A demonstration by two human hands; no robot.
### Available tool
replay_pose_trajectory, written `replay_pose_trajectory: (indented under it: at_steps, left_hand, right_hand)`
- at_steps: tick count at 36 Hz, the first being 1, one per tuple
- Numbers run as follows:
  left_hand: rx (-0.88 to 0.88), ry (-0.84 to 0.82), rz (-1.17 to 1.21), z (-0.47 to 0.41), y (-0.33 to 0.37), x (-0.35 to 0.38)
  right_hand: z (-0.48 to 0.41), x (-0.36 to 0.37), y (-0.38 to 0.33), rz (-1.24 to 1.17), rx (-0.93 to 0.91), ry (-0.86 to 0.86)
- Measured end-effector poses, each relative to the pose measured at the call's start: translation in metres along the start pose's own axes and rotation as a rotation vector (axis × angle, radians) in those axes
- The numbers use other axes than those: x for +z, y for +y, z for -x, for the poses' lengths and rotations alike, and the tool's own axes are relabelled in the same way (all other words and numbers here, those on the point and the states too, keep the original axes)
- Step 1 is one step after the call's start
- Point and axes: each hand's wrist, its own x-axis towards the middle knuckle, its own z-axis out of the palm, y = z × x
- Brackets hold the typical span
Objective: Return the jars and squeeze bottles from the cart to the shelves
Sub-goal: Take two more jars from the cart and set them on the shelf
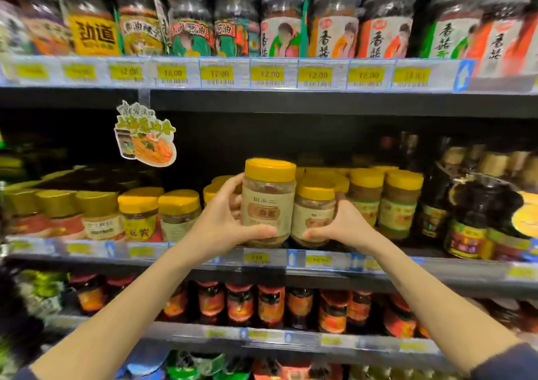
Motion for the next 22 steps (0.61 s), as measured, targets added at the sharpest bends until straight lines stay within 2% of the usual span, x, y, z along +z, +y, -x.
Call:
replay_pose_trajectory:
  at_steps: [10, 22]
  left_hand:
    - [-0.049, 0.059, -0.022, 0.023, 0.002, -0.001]
    - [-0.055, 0.107, -0.024, 0.036, 0.008, 0.003]
  right_hand:
    - [-0.006, 0.011, 0.005, 0.092, -0.002, -0.164]
    - [-0.008, 0.018, 0.004, 0.208, -0.043, -0.158]
